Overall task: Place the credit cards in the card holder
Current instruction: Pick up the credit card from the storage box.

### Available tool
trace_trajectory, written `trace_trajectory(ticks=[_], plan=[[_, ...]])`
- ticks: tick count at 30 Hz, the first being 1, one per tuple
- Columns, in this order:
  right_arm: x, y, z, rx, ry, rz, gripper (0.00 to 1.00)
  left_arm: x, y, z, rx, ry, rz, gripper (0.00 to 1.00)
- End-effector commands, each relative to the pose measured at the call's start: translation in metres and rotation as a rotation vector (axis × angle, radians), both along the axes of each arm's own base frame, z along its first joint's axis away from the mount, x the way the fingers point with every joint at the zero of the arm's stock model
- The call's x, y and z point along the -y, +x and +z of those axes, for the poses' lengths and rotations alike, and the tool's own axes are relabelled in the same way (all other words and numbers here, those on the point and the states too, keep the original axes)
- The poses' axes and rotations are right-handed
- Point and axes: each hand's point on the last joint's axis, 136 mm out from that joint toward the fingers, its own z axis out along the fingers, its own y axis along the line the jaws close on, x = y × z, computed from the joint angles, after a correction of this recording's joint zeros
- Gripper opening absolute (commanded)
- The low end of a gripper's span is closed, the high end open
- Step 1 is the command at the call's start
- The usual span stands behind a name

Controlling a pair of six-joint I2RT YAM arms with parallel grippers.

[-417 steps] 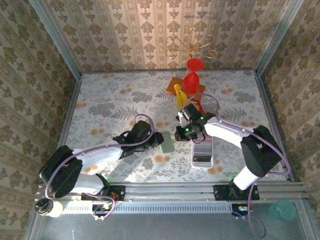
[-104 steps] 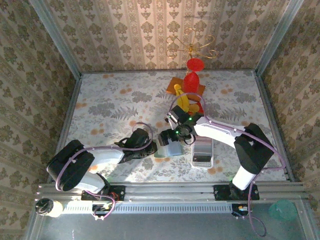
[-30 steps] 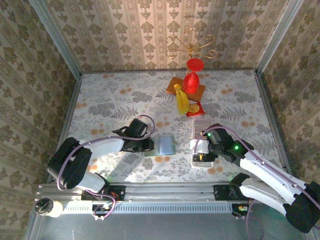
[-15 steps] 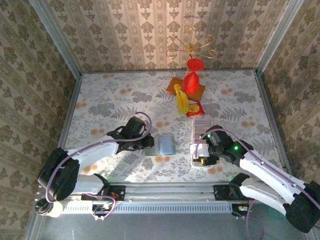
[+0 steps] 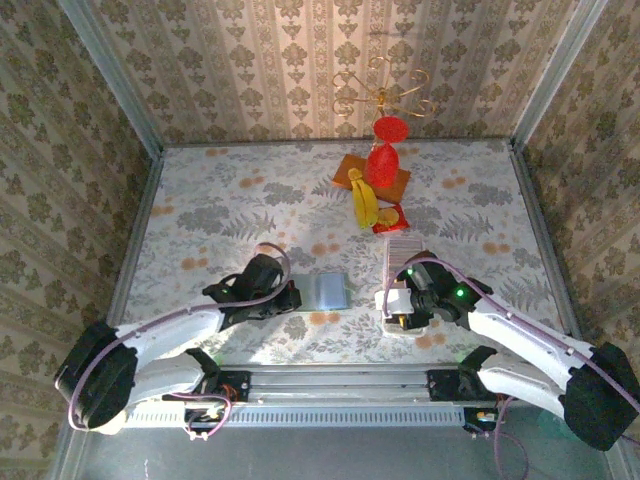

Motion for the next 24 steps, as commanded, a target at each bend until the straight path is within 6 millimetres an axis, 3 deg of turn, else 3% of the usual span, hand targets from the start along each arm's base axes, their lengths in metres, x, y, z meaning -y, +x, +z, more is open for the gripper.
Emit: trace_trajectory(ticks=[1,12,24], plan=[[0.005,0.001,-0.007,0.028,-0.045,0.014,0.82,-0.007,0.002,0.002,0.01,-0.014,0.066,0.0],[0.011,-0.01,-0.003,0.038,-0.051,0.02,0.48,-0.016,-0.002,0.001,0.012,-0.015,0.105,0.0],[0.011,-0.007,0.005,0.065,-0.056,0.022,0.29,-0.018,-0.004,-0.003,0.005,-0.002,0.109,0.0]])
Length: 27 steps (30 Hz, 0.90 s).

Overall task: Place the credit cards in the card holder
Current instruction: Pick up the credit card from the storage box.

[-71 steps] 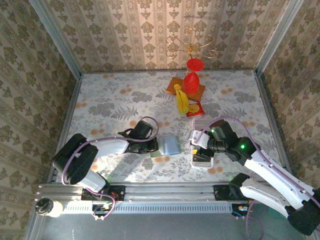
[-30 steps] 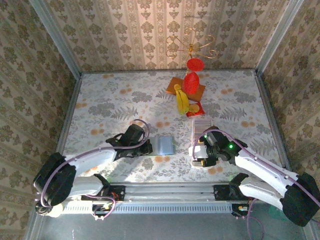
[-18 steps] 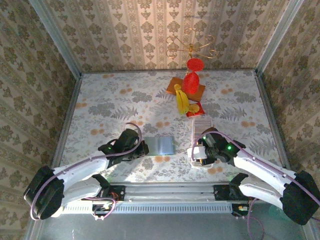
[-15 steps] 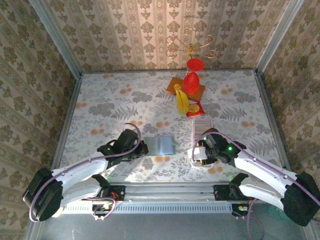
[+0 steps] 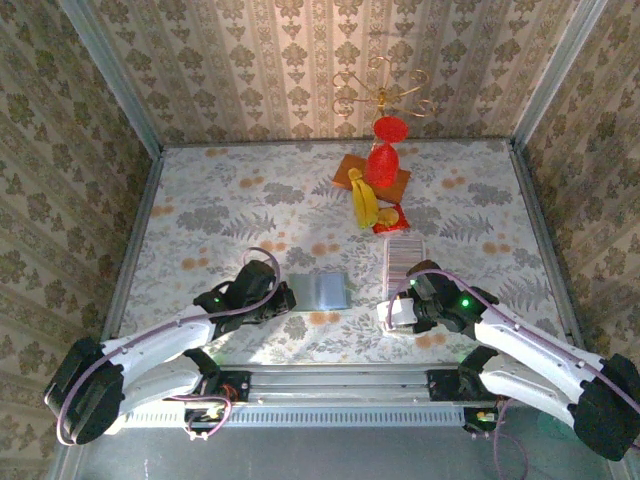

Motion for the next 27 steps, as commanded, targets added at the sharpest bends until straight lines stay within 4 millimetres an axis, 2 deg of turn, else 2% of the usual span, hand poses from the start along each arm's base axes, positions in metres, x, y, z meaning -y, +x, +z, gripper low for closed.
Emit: trace_trajectory(ticks=[1,6,12,19,27], plan=[[0.007,0.012,0.008,0.061,-0.045,-0.027,0.28,-0.006,-0.004,-0.007,-0.019,0.02,0.017,0.0],[0.009,0.012,0.01,0.063,-0.05,-0.032,0.21,-0.004,-0.004,-0.008,-0.022,0.021,0.011,0.0],[0.008,0.015,0.019,0.09,-0.035,-0.049,0.2,-0.005,-0.003,-0.005,-0.008,0.029,0.014,0.0],[0.013,0.011,0.022,0.081,-0.054,-0.053,0.18,-0.006,0.002,0.002,0.021,0.028,0.031,0.0],[0.012,0.012,0.026,0.088,-0.047,-0.058,0.1,-0.008,0.007,0.009,0.054,0.026,0.054,0.0]])
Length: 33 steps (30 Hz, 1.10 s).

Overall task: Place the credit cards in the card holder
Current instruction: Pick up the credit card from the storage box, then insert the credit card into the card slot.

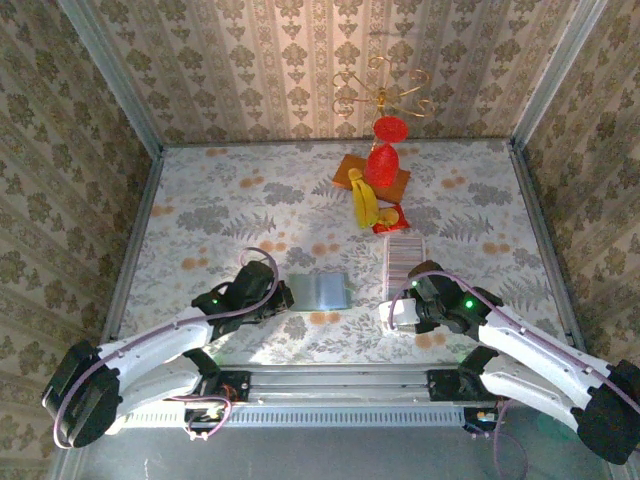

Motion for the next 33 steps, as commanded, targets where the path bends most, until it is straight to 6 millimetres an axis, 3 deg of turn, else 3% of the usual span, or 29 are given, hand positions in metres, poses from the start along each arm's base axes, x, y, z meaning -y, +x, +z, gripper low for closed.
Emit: trace_trajectory(ticks=[1,5,10,16,22,25,29,33], plan=[[0.005,0.015,0.019,0.079,-0.019,-0.044,0.09,-0.003,0.002,0.005,0.015,0.004,0.024,0.0],[0.005,0.014,0.022,0.079,-0.015,-0.046,0.05,-0.004,0.005,0.008,0.032,0.0,0.035,0.02],[0.003,0.008,0.032,0.066,0.026,-0.053,0.01,-0.003,0.008,0.013,0.046,-0.008,0.045,0.13],[-0.004,-0.021,0.041,-0.051,0.112,-0.04,0.0,0.003,0.012,0.017,0.043,-0.02,0.04,0.21],[-0.012,-0.035,0.067,-0.145,0.233,-0.119,0.0,0.008,0.013,0.019,0.027,-0.013,0.029,0.27],[-0.023,-0.03,0.087,-0.18,0.328,-0.201,0.0,0.01,0.015,0.017,0.018,0.001,0.026,0.3],[-0.049,-0.008,0.118,-0.254,0.533,-0.392,0.0,0.012,0.017,0.016,0.007,0.024,0.021,0.32],[-0.08,0.023,0.135,-0.4,0.756,-0.639,0.0,0.008,0.017,0.005,-0.05,0.081,0.031,0.22]])
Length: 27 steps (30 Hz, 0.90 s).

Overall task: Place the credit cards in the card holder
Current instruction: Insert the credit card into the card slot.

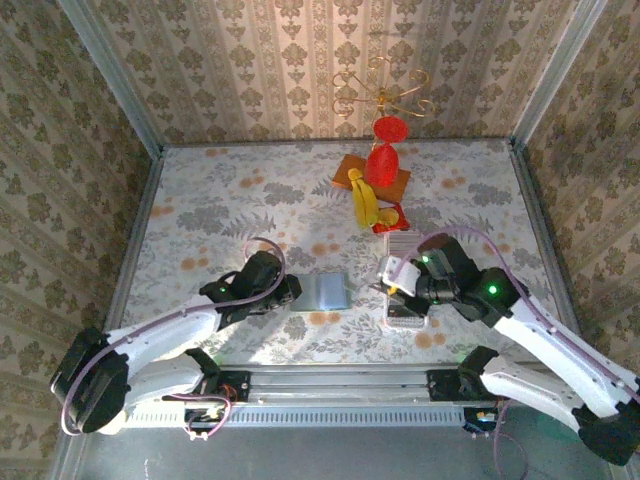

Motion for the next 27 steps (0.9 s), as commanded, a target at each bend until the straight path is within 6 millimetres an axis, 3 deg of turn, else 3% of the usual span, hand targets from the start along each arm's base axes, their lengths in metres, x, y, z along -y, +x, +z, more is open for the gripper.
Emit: trace_trajectory(ticks=[1,6,12,14,19,27], plan=[[-0.034,0.024,0.02,-0.196,0.276,-0.252,0.0,-0.004,-0.001,-0.007,-0.055,0.055,0.003,0.2],[-0.054,0.062,0.001,-0.388,0.402,-0.488,0.0,-0.005,-0.001,-0.021,-0.125,0.069,0.015,0.14],[-0.076,0.078,-0.045,-0.761,0.421,-0.672,0.0,-0.004,0.006,-0.021,-0.143,0.022,0.048,0.14],[-0.079,0.084,-0.058,-0.813,0.419,-0.737,0.0,-0.005,0.007,-0.019,-0.144,0.028,0.048,0.15],[-0.086,0.099,-0.068,-0.836,0.469,-0.804,0.0,-0.014,0.003,-0.024,-0.159,0.067,0.07,0.23],[-0.091,0.092,-0.101,-0.864,0.443,-0.8,0.0,-0.017,-0.003,-0.034,-0.177,0.073,0.09,0.25]])
